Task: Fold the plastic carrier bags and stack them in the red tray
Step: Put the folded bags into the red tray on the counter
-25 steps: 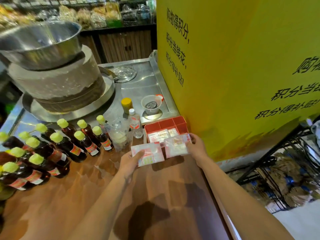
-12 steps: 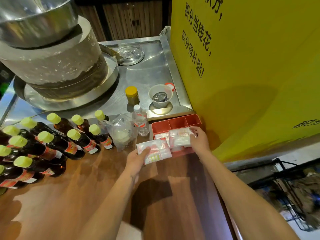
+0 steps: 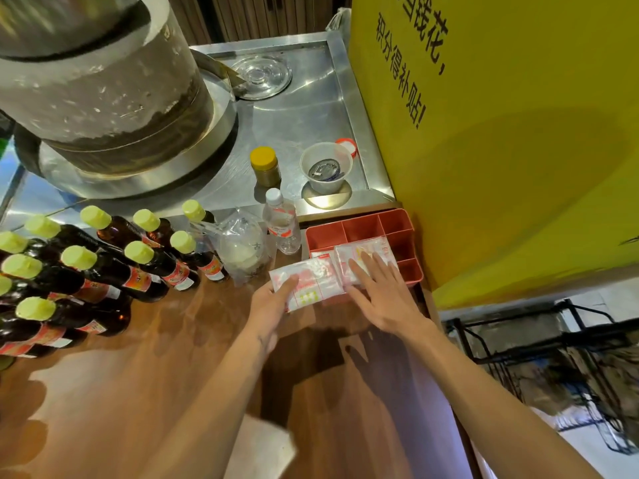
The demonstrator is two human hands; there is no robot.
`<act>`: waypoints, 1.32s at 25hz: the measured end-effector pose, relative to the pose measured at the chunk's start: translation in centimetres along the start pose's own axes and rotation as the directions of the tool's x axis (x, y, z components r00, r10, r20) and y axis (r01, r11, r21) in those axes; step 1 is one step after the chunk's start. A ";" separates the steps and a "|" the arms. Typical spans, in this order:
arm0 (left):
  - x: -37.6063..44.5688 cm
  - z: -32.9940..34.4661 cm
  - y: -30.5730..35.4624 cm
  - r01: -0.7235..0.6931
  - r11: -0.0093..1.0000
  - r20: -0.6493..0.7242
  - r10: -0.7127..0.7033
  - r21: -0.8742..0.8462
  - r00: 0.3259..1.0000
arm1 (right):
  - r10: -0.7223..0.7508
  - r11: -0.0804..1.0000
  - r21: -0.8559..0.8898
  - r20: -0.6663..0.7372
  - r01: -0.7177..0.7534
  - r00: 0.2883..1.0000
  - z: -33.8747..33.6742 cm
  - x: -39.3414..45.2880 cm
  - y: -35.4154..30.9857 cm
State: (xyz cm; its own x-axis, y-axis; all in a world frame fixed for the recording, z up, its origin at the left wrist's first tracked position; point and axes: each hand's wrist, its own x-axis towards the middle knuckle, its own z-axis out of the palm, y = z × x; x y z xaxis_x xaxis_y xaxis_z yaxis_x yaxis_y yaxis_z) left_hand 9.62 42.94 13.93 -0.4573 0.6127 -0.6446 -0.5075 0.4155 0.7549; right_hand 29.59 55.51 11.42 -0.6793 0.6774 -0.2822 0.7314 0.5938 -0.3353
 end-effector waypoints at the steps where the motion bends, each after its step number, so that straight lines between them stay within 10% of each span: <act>1: 0.1 0.0 0.1 0.000 1.000 0.001 0.000 -0.004 1.000 | 0.008 1.000 -0.024 0.041 -0.007 0.999 0.1 0.0 0.0; 15: 0.0 1.5 0.3 -0.012 0.999 0.027 0.013 -0.029 1.000 | 0.085 0.996 -0.072 0.552 -0.055 0.830 -2.8 4.4 0.2; 22: -0.6 2.7 1.1 -0.023 0.999 0.061 0.022 0.024 0.998 | -0.030 0.968 0.245 0.322 -0.053 0.946 -3.3 0.9 0.7; 28: -0.8 4.2 1.7 -0.032 0.999 0.105 0.028 0.036 0.994 | 0.142 0.563 0.817 0.059 -0.130 0.988 -4.6 -1.9 -0.6; 33: -1.1 7.2 1.4 -0.060 0.997 0.165 0.050 0.055 0.985 | 0.280 0.402 0.908 -0.001 -0.116 0.960 -4.9 -0.3 -1.2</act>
State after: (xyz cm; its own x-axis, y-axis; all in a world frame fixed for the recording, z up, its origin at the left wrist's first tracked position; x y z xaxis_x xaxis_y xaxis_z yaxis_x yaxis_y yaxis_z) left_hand 14.69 47.67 16.60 -0.3552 0.7356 -0.5768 -0.4385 0.4138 0.7978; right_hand 29.18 56.68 16.28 -0.4470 0.8173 -0.3636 0.3185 -0.2344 -0.9185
